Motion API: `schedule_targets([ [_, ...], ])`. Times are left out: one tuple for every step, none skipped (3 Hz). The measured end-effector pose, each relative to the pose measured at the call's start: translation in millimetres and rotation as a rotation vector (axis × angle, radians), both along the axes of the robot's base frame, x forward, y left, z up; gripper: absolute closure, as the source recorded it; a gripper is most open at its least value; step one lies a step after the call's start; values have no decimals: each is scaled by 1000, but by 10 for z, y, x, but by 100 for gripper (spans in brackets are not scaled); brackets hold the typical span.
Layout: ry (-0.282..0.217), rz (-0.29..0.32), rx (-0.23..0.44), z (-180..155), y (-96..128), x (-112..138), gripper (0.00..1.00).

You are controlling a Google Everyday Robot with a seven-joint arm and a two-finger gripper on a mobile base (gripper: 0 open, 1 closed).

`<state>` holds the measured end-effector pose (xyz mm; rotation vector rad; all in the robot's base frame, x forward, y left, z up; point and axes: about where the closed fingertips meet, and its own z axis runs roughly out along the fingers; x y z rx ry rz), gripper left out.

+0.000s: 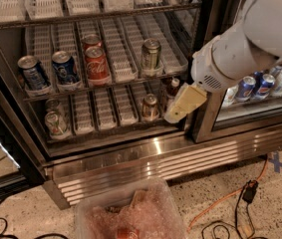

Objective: Pick coke can from middle shelf of fridge

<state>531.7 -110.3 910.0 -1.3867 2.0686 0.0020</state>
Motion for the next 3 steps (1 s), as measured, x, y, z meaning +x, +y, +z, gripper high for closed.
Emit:
schedule_targets([
  [-36, -12, 89, -82, 298, 284, 0],
  [-49, -5, 171, -212, 571, 502, 0],
  [-23, 22, 252, -356, 817, 682, 0],
])
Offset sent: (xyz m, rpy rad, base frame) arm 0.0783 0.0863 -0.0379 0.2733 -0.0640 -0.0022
